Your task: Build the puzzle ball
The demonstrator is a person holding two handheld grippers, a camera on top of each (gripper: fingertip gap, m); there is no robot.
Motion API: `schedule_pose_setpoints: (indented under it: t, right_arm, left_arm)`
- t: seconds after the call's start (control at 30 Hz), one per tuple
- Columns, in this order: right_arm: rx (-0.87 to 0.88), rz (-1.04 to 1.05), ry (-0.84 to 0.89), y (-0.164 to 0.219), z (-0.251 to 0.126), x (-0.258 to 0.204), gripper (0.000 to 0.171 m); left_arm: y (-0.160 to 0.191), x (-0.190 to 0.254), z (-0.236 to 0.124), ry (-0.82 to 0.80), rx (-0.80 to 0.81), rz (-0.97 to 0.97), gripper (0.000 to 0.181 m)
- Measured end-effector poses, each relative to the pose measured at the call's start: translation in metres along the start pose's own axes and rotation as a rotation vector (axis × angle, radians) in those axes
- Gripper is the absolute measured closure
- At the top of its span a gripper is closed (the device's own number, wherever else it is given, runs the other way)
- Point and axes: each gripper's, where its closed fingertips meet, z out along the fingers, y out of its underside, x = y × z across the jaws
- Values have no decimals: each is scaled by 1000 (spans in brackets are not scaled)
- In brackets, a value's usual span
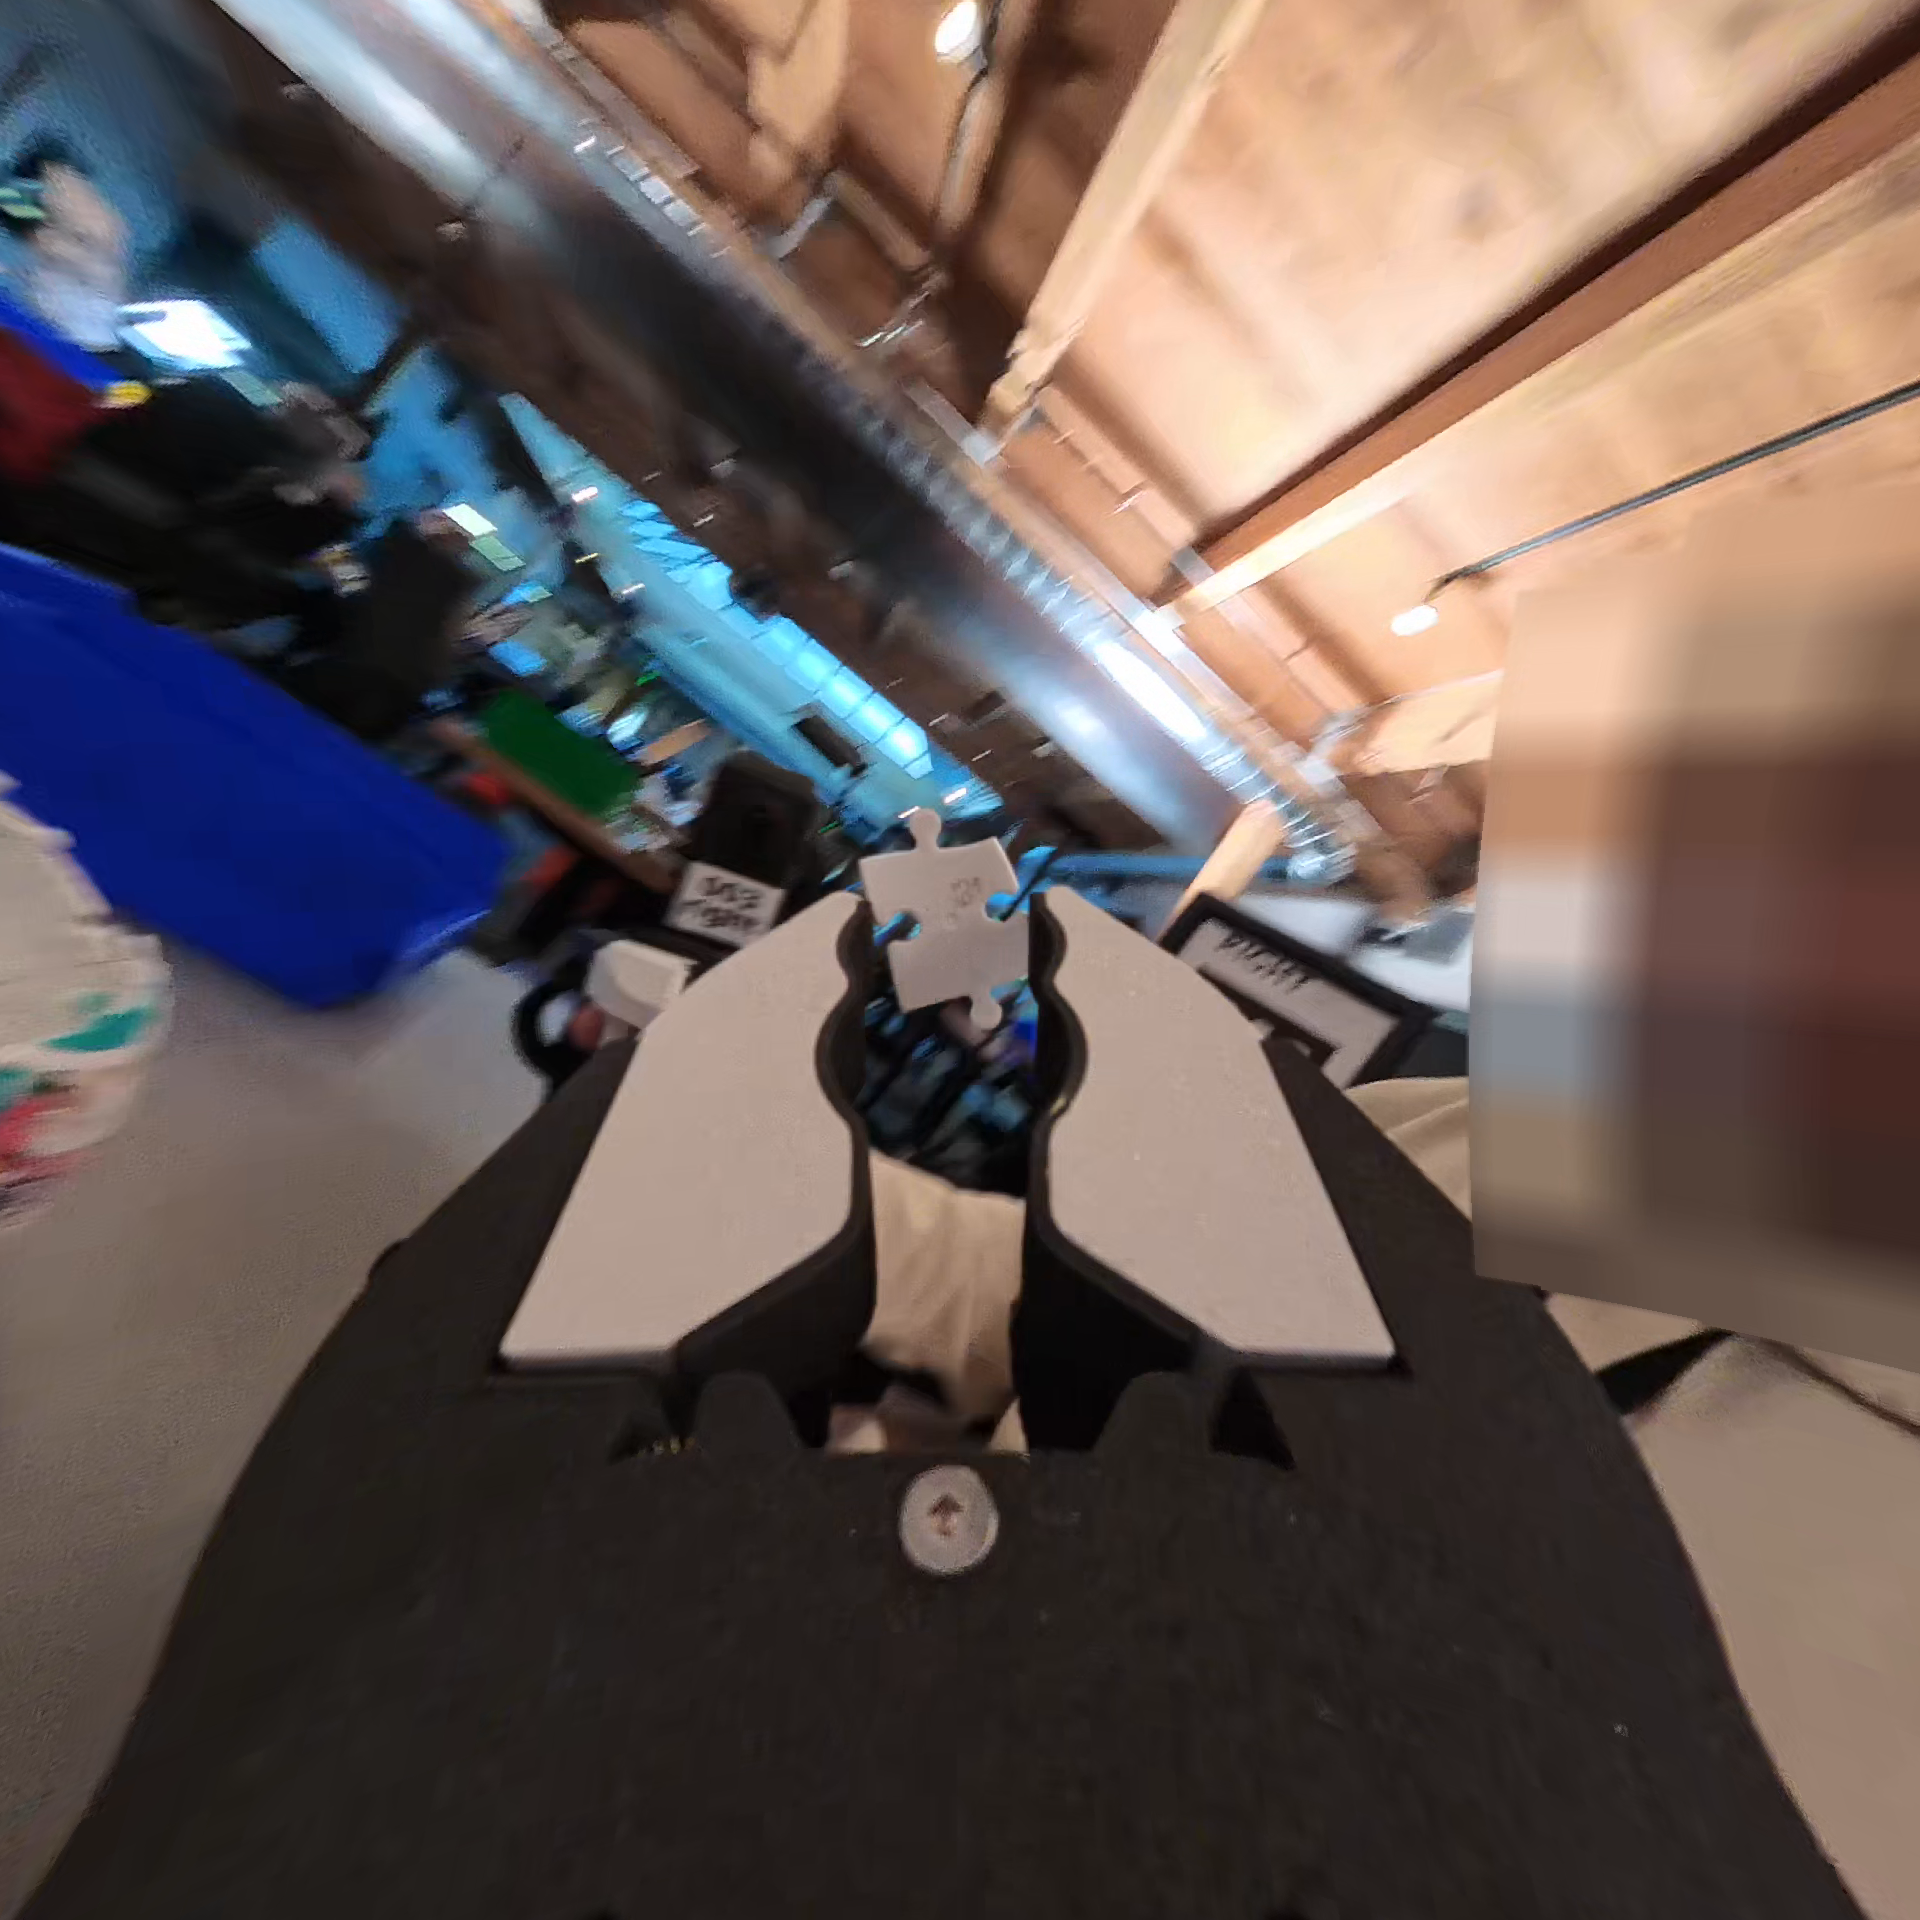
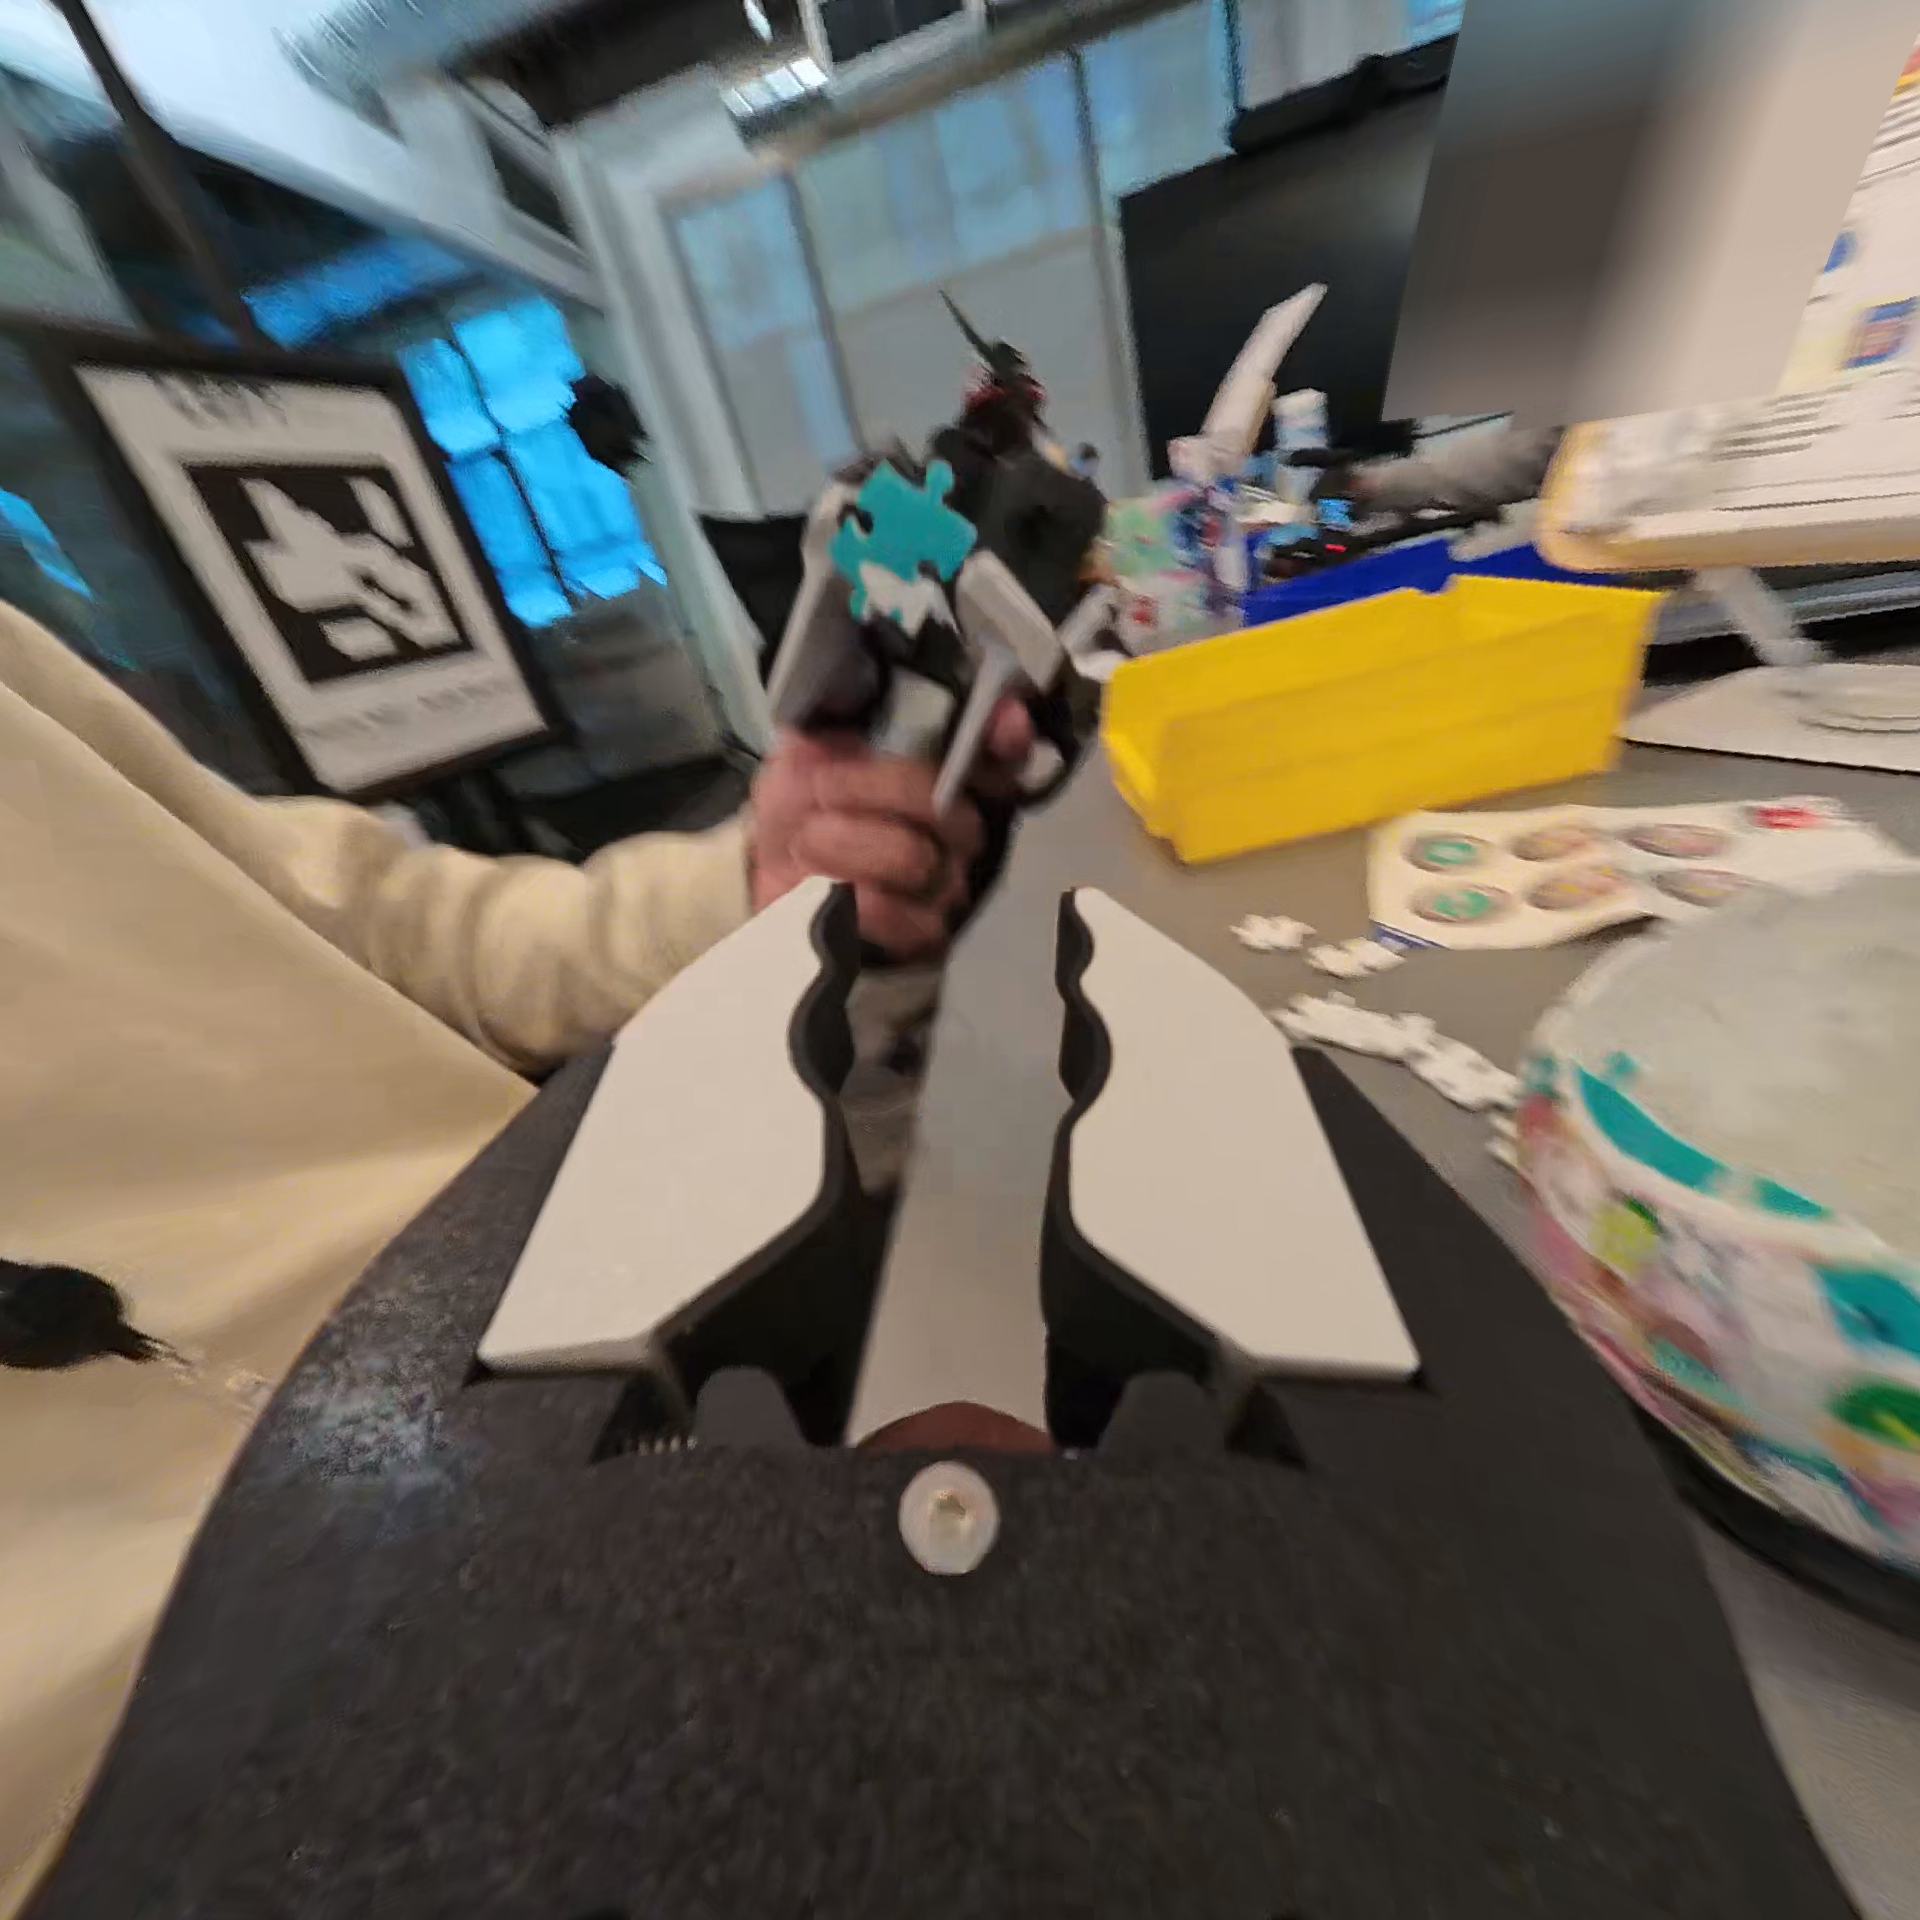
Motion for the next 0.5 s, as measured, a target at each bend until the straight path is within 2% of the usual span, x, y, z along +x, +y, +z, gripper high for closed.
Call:
schedule_pose_setpoints:
  t: [0.07, 0.13, 0.23, 0.33, 0.5]
  right_arm:
    - [84, 101, -100, -10, 8, -10, 135]
    - [135, 152, -121, -6, 8, -20, 136]
    - [97, 125, -106, 11, 5, -33, 134]
    - [222, 124, -146, -15, 0, -43, 146]
    - [230, 106, -160, -23, 11, -51, 138]
  left_arm:
    - [14, 1, 6, 137, 76, -93, 154]
    - [28, 0, 6, 220, 125, -214, 154]
    - [43, 4, 15, 226, 70, -204, 154]
    - [44, 15, 18, 293, 66, -211, 154]
    - [56, 20, 28, 330, 36, -259, 154]
